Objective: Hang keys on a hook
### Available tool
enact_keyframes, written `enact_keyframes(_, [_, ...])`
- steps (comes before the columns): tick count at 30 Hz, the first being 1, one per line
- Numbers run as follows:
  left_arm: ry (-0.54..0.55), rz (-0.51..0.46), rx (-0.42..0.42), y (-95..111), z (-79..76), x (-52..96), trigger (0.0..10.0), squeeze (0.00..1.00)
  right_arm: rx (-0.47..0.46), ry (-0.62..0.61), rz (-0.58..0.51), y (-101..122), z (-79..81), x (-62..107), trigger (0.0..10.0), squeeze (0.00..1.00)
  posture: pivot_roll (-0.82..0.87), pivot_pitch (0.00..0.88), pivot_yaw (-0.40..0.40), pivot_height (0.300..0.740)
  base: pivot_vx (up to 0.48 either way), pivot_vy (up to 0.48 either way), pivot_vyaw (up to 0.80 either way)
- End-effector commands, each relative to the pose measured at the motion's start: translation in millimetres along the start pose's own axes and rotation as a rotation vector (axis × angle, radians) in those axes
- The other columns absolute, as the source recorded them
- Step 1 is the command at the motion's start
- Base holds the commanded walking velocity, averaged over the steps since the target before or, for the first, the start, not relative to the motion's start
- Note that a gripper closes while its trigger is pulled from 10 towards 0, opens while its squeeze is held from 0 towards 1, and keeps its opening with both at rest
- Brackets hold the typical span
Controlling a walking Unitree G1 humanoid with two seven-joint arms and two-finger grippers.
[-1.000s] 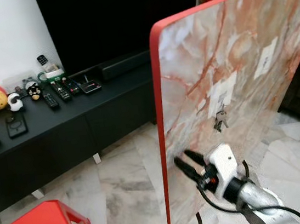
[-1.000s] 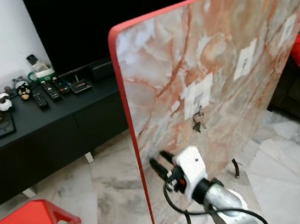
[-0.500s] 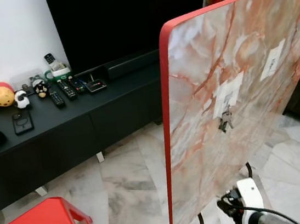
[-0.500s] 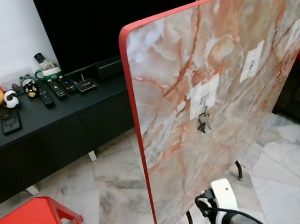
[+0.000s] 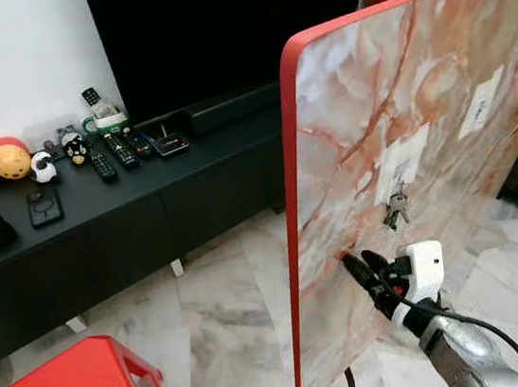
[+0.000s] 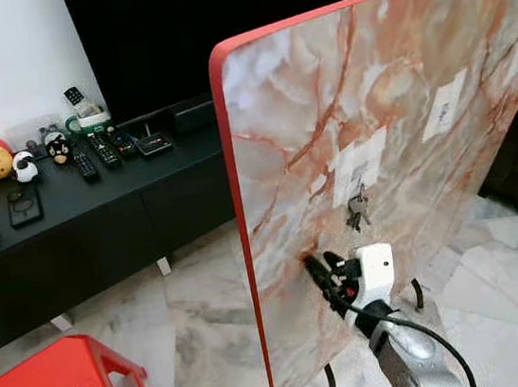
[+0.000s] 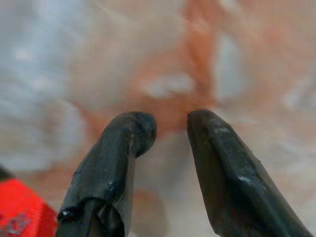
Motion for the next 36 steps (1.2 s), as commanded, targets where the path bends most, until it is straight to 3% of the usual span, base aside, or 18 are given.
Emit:
enact_keyframes(1, [-0.005, 0.023, -0.012, -9, 1.8, 3.0, 10.0, 0.00, 0.006, 0.057, -0.090, 20, 10.5, -3.0, 10.0, 0.00, -0.01, 0.000, -0.060, 0.740, 0.000, 0.000, 0.00])
enact_keyframes(5, [-0.011, 0.018, -0.018, -3, -2.4, 0.3, 10.0, 0.00, -0.023, 0.091, -0.223, 48, 17.3, -1.2, 10.0, 0.00, -0.01, 0.000, -0.060, 0.740, 0.000, 0.000, 0.00])
enact_keyframes(8, [-0.013, 0.014, -0.019, 1, -5.6, -1.6, 10.0, 0.00, -0.056, 0.130, -0.259, 57, 23.1, 0.7, 10.0, 0.00, -0.01, 0.000, -0.061, 0.740, 0.000, 0.000, 0.00])
enact_keyframes(12, [-0.015, 0.009, -0.017, 4, -7.0, -3.0, 10.0, 0.00, -0.067, 0.206, -0.229, 52, 34.1, 9.0, 10.0, 0.00, -0.01, 0.000, -0.061, 0.740, 0.000, 0.000, 0.00])
enact_keyframes(18, [-0.016, 0.002, -0.021, 8, -7.4, -4.1, 10.0, 0.00, -0.118, 0.109, -0.209, 43, 23.1, 15.5, 10.0, 0.00, -0.02, 0.000, -0.052, 0.740, 0.000, 0.000, 0.00])
enact_keyframes(19, [-0.017, -0.001, -0.021, 9, -7.9, -4.6, 10.0, 0.00, -0.142, 0.109, -0.216, 43, 22.4, 16.0, 10.0, 0.59, -0.02, 0.000, -0.053, 0.740, 0.000, 0.000, 0.00])
enact_keyframes(20, [-0.017, -0.002, -0.021, 10, -8.1, -4.7, 10.0, 0.00, -0.154, 0.108, -0.220, 44, 21.9, 16.1, 10.0, 0.59, -0.02, 0.000, -0.054, 0.740, 0.000, 0.000, 0.00])
enact_keyframes(21, [-0.018, -0.003, -0.021, 10, -8.2, -4.8, 10.0, 0.00, -0.166, 0.107, -0.231, 46, 21.2, 15.9, 10.0, 1.00, -0.02, 0.000, -0.055, 0.740, 0.000, 0.000, 0.00])
enact_keyframes(25, [-0.019, -0.008, -0.017, 12, -9.7, -5.3, 10.0, 0.00, -0.212, 0.075, -0.309, 60, 15.0, 10.3, 10.0, 1.00, -0.01, 0.000, -0.054, 0.740, 0.000, 0.000, 0.00])
enact_keyframes(26, [-0.021, -0.008, -0.018, 10, -10.6, -4.9, 10.0, 0.00, -0.239, 0.081, -0.349, 68, 15.3, 6.9, 10.0, 0.78, -0.01, 0.000, -0.058, 0.740, 0.000, 0.000, 0.00])
enact_keyframes(27, [-0.022, -0.007, -0.018, 10, -10.9, -4.8, 10.0, 0.00, -0.247, 0.085, -0.359, 70, 15.7, 6.1, 10.0, 0.78, -0.01, 0.000, -0.058, 0.740, 0.000, 0.000, 0.00])
enact_keyframes(28, [-0.022, -0.006, -0.018, 9, -11.0, -4.4, 10.0, 0.00, -0.255, 0.089, -0.369, 73, 16.4, 5.3, 10.0, 0.56, -0.01, 0.000, -0.059, 0.740, 0.000, 0.000, 0.00])
enact_keyframes(29, [-0.020, -0.003, -0.015, 6, -10.6, -3.5, 10.0, 0.00, -0.250, 0.085, -0.377, 75, 16.3, 3.8, 10.0, 0.00, -0.01, 0.000, -0.060, 0.740, 0.000, 0.000, 0.00])
enact_keyframes(36, [-0.012, 0.015, -0.012, -3, -4.4, -0.2, 10.0, 0.00, -0.228, 0.083, -0.358, 72, 14.8, -0.6, 10.0, 0.00, 0.00, 0.000, -0.061, 0.740, 0.000, 0.000, 0.00])
Point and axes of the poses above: a point about 5 cm out from each wrist's last joint towards the gripper, its own x axis pointing back from the gripper into the wrist, its own y axis along the axis of the wrist's last joint, z = x × y, the point moved 1 cm from there along -x, pointing out of the wrist towards the gripper, and after that the axes turned 4 degrees about -x, right-handed, at the moved point
